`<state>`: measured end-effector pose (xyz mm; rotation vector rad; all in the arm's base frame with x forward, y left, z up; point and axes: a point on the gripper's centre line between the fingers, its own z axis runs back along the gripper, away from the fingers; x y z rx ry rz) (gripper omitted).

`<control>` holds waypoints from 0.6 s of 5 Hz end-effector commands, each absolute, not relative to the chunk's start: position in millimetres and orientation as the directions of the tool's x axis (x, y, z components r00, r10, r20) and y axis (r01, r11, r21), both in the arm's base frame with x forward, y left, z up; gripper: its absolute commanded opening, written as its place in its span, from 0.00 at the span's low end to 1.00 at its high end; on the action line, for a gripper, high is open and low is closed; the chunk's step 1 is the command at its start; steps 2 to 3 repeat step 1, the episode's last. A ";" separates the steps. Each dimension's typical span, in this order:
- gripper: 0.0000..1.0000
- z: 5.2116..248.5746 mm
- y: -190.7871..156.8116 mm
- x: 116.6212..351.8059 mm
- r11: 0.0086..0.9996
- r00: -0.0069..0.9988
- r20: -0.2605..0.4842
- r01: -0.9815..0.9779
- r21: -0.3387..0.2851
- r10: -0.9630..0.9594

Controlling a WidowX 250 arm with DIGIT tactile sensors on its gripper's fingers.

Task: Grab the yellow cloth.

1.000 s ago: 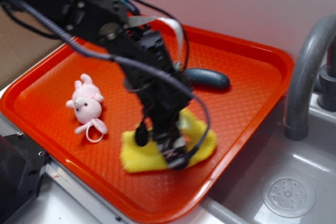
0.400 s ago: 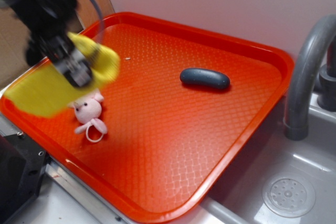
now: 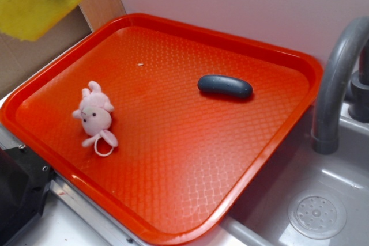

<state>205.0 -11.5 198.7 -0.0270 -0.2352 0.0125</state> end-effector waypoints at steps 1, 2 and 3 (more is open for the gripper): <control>0.00 198.8 -16.1 208.7 0.998 0.967 0.248 -0.039 -0.048 0.049; 0.00 198.8 -16.1 208.7 0.998 0.967 0.248 -0.039 -0.048 0.049; 0.00 198.8 -16.1 208.7 0.998 0.967 0.248 -0.039 -0.048 0.049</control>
